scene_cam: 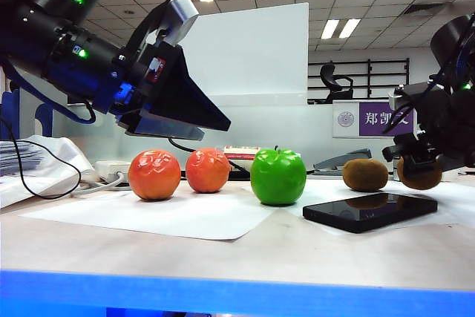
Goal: Put the same fruits together.
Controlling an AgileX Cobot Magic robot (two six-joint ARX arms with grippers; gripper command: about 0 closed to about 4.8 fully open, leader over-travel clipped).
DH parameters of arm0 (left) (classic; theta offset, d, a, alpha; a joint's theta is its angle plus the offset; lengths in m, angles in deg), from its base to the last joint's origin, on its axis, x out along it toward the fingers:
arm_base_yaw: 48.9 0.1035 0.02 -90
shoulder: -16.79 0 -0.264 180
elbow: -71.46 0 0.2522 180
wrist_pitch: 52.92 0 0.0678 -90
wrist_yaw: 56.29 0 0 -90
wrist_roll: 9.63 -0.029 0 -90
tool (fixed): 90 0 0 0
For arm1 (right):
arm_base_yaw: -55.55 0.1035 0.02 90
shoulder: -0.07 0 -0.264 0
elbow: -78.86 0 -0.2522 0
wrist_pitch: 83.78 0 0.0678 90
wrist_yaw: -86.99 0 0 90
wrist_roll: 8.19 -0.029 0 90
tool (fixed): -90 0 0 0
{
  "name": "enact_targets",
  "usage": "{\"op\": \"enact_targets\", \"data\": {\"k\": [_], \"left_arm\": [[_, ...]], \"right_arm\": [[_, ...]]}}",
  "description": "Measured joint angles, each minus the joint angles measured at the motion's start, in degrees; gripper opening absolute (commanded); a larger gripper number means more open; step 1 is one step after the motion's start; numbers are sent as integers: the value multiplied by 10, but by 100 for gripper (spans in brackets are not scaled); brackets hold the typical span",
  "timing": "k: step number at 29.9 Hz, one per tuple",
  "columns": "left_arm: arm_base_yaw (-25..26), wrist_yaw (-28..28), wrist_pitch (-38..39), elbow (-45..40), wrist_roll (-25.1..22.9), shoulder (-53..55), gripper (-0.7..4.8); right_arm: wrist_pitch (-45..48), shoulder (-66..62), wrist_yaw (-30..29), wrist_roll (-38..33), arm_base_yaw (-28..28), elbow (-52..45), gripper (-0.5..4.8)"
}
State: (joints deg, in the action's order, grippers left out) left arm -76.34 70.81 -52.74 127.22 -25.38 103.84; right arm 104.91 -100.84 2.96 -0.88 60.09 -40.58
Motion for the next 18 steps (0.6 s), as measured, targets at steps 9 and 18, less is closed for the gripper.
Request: {"op": "enact_targets", "data": {"k": [9,18], "left_arm": [[0,0,0,0,0,0,479],[0,0,0,0,1,0,479]], "right_arm": [[-12,-7,0,-11,0,0,274],[-15,-7,-12,-16,0,0,479]]}}
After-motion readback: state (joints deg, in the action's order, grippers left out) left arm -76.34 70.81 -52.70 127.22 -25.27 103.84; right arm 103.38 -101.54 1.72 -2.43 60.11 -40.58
